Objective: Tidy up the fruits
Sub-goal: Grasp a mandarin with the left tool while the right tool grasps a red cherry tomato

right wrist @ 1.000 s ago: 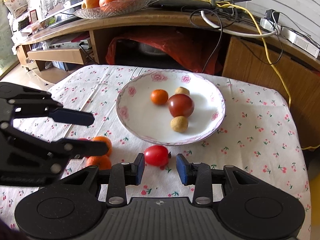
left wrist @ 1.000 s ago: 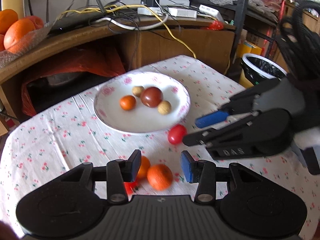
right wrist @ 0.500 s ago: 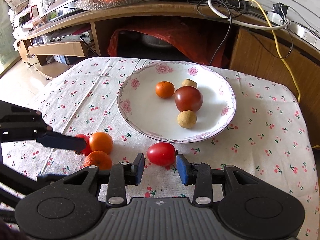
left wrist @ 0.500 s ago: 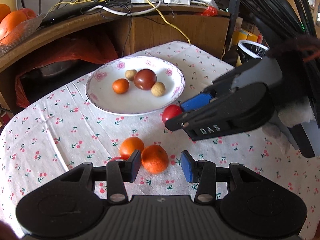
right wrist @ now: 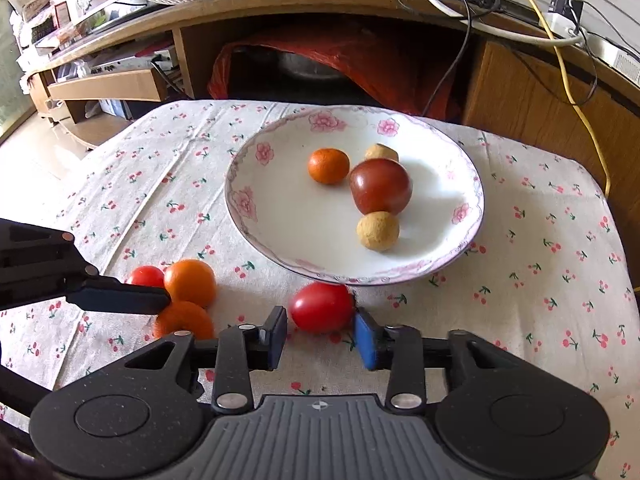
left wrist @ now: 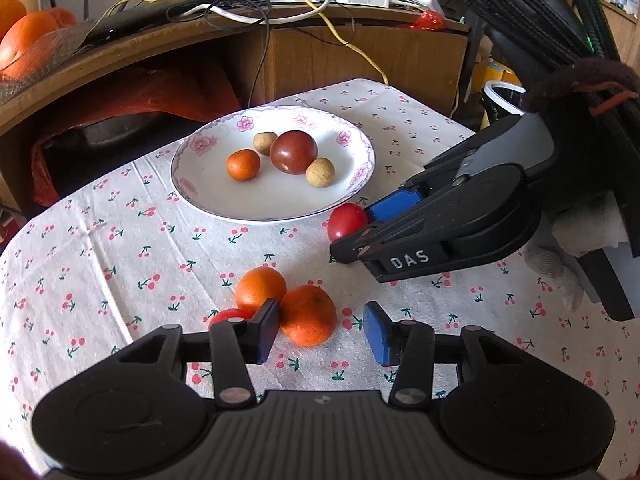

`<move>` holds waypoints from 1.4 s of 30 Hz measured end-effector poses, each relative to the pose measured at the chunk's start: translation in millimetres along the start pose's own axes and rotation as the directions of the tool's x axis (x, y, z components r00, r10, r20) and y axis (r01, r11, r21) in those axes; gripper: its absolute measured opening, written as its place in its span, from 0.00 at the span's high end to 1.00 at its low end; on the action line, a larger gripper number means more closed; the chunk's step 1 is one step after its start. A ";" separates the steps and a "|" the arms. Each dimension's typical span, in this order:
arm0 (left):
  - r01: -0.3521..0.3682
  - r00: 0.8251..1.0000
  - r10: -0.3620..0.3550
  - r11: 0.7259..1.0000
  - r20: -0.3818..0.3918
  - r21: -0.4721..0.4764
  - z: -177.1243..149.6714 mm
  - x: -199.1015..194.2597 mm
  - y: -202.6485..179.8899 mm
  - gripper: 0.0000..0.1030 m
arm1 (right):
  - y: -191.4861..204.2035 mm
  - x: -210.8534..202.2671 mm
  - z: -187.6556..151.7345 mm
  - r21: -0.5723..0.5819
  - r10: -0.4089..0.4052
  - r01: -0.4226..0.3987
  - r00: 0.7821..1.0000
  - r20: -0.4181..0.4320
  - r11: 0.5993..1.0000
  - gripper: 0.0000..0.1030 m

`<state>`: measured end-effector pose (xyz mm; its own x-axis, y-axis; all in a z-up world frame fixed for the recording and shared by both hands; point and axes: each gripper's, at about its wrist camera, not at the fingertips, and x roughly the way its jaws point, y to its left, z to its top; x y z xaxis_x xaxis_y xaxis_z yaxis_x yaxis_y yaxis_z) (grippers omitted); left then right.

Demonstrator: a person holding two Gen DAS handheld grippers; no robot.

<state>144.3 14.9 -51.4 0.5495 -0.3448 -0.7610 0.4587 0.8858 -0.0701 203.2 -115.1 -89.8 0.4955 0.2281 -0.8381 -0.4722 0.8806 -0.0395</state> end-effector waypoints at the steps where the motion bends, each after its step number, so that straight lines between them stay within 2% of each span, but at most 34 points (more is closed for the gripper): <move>1: 0.001 1.000 -0.001 1.000 0.001 -0.011 -0.7 -0.8 0.6 0.49 | -0.3 -0.4 -0.1 -0.001 0.000 0.000 1.000 0.001 1.000 0.72; 8: -0.004 1.000 0.004 1.000 0.001 -0.023 0.1 0.8 1.9 0.51 | -2.3 -3.0 -0.6 0.010 0.001 -0.001 1.000 -0.008 1.000 0.72; 16: -0.033 0.999 0.032 0.999 0.000 0.018 0.6 6.1 -7.5 0.50 | -3.3 -11.5 -8.5 0.015 0.006 -0.006 1.000 -0.030 1.000 0.72; 19: -0.002 1.000 0.001 1.000 0.008 0.016 0.9 -1.6 -8.4 0.50 | -3.6 -15.5 -11.1 0.021 0.002 -0.001 0.999 -0.041 1.000 0.72; 24: 0.103 0.995 -0.103 0.994 0.003 0.027 4.0 -15.5 -16.8 0.51 | -7.3 -31.5 -17.3 0.043 -0.015 0.017 0.999 -0.040 0.999 0.72; 28: 0.049 0.999 -0.050 0.997 0.013 0.057 6.1 -13.8 -21.7 0.51 | -9.6 -46.0 -27.7 0.061 -0.037 0.040 0.998 -0.049 0.997 0.72; 32: 0.034 0.999 -0.034 0.999 -0.011 0.041 9.6 2.6 -23.0 0.49 | -8.4 -54.4 -37.1 0.078 -0.054 0.058 0.997 -0.057 0.995 0.72; 35: 0.071 0.997 -0.071 0.997 -0.026 0.023 12.7 14.2 -26.0 0.48 | -8.6 -59.5 -41.9 0.089 -0.062 0.067 0.996 -0.057 0.994 0.72; 42: 0.073 0.996 -0.070 0.995 -0.057 0.064 6.8 23.3 -40.5 0.49 | -18.7 -52.8 -43.6 0.118 -0.072 0.080 0.995 -0.074 0.990 0.72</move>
<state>143.2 -31.1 -61.9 0.4753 -0.3872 -0.7900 0.5413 0.8366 -0.0844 154.2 -161.7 -68.6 0.4730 0.1331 -0.8709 -0.3412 0.9390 -0.0418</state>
